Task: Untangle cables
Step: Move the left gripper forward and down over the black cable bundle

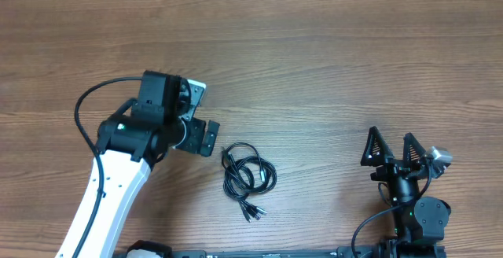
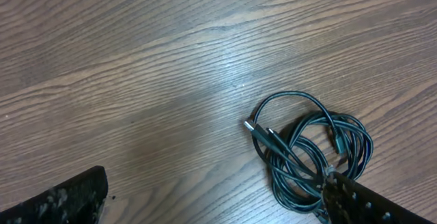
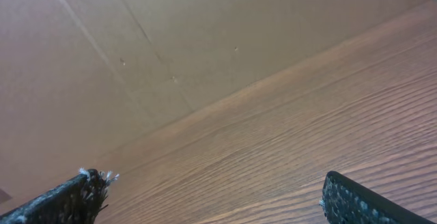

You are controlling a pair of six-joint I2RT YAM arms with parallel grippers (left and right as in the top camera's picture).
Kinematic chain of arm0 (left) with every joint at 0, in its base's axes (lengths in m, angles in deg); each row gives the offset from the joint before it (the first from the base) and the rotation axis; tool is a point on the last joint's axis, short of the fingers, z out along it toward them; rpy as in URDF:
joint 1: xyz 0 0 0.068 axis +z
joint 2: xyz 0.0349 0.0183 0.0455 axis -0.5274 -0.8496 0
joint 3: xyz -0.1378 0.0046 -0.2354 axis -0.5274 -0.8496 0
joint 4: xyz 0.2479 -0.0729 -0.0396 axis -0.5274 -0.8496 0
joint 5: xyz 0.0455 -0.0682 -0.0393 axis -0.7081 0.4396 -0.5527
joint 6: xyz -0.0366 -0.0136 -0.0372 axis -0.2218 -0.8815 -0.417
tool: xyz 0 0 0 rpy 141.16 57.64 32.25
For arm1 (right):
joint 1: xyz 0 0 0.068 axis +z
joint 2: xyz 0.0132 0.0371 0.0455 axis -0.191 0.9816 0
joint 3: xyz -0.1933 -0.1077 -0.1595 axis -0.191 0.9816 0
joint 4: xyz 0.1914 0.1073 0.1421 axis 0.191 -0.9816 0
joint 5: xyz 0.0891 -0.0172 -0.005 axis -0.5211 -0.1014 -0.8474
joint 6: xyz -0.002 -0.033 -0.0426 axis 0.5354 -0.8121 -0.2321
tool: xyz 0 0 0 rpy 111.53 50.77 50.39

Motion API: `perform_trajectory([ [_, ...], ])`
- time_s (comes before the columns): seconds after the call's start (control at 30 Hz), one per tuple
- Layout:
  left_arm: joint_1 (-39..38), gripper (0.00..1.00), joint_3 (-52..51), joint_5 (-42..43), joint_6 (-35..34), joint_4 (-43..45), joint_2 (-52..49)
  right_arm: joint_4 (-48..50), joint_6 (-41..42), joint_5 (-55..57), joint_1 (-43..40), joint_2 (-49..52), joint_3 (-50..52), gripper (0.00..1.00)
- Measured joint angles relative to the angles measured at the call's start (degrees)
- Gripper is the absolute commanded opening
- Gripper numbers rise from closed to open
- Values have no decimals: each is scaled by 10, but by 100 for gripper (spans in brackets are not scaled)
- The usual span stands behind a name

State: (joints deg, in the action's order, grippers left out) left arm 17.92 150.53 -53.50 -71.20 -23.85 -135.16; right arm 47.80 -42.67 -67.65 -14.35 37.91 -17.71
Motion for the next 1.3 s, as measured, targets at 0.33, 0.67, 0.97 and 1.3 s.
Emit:
perform_trajectory([
  [0.33, 0, 100, 30, 11, 4, -17, -30, 0, 0, 0, 0, 0, 0, 100],
  [0.67, 0, 100, 32, 37, 6, -19, -30, 0, 0, 0, 0, 0, 0, 100],
  [0.97, -12, 100, 33, 60, 10, -23, -31, 0, 0, 0, 0, 0, 0, 100],
  [1.3, -65, 100, 38, 73, 19, -41, -114, 0, 0, 0, 0, 0, 0, 100],
])
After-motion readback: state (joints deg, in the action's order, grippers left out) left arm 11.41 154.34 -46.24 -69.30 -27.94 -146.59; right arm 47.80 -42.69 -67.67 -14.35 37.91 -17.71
